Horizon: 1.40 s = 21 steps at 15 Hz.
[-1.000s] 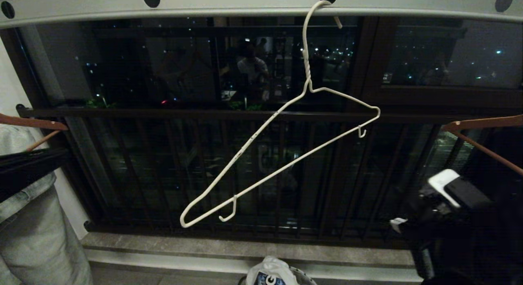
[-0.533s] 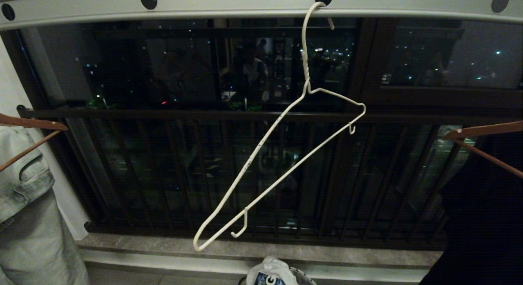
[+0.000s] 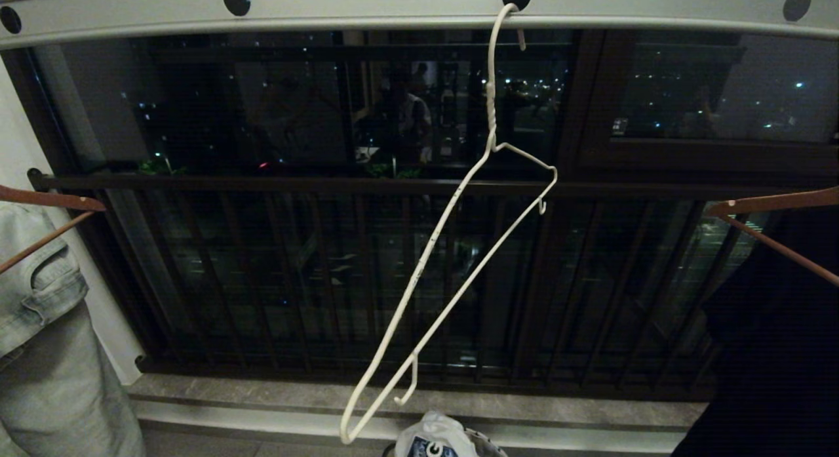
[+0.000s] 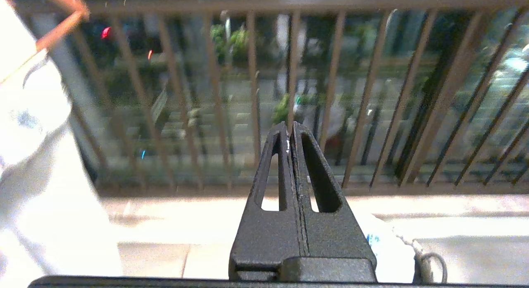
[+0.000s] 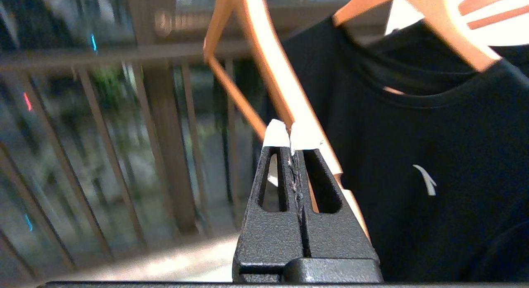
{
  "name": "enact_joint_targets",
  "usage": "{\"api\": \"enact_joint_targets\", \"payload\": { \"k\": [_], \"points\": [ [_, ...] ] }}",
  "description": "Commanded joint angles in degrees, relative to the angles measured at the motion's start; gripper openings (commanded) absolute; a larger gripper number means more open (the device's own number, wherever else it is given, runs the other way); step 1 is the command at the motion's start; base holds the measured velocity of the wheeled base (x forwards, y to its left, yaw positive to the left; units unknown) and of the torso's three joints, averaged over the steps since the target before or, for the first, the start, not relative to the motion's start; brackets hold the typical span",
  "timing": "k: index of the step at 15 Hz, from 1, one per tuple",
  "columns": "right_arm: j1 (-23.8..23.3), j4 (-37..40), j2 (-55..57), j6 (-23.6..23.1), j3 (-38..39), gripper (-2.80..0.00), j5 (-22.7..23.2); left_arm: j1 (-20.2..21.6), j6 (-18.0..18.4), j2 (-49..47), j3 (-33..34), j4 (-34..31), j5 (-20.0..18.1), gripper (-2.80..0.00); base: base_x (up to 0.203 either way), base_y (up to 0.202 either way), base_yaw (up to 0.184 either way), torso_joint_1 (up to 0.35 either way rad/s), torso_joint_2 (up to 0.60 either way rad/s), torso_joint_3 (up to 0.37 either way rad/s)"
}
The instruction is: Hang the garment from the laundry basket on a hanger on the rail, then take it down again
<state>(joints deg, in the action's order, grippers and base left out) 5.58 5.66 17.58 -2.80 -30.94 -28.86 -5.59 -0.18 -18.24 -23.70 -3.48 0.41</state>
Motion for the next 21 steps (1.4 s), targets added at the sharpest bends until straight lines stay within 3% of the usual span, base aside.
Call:
{"api": "enact_joint_targets", "payload": {
  "k": [1,3,5,9,11,13,15,21],
  "points": [
    [-1.3,-0.2,-1.8,0.0,0.9,-2.8,-1.2,0.6,-0.2,2.2,1.0,-0.8,2.0,-2.8,0.0,0.0,0.0,0.0,0.0,0.0],
    [-5.6,-0.5,-2.4,-3.4,0.7,-2.8,-0.3,1.1,0.0,1.7,-0.9,-1.7,2.0,-2.8,0.0,0.0,0.0,0.0,0.0,0.0],
    [-6.0,-0.4,-3.4,-4.2,1.8,-2.8,3.0,1.1,0.0,1.4,-1.3,-3.0,1.9,-2.8,0.0,0.0,0.0,0.0,0.0,0.0],
    [-6.4,-0.5,-7.5,-4.9,8.1,-2.8,3.5,1.7,-0.2,2.3,-3.8,-6.7,1.4,-2.8,0.0,0.0,0.0,0.0,0.0,0.0],
    [-6.2,-0.6,-10.0,-5.0,10.6,-2.8,5.1,1.7,-0.3,1.9,-7.3,-8.6,-0.6,-2.8,0.0,0.0,0.0,0.0,0.0,0.0],
    [-6.0,-0.6,-15.7,-5.2,14.9,-2.8,11.9,1.7,-0.3,0.7,-10.9,-13.7,-1.6,-2.8,0.0,0.0,0.0,0.0,0.0,0.0],
    [-5.9,-1.5,-17.5,-4.1,19.7,-2.8,16.1,1.8,-0.7,0.8,-11.2,-13.9,-1.7,-2.8,0.0,0.0,0.0,0.0,0.0,0.0],
    [-5.9,-2.3,-17.6,-3.3,23.4,-2.8,16.6,1.9,-3.1,-4.3,-14.4,-14.0,-1.7,-2.8,0.0,0.0,0.0,0.0,0.0,0.0]
  ]
}}
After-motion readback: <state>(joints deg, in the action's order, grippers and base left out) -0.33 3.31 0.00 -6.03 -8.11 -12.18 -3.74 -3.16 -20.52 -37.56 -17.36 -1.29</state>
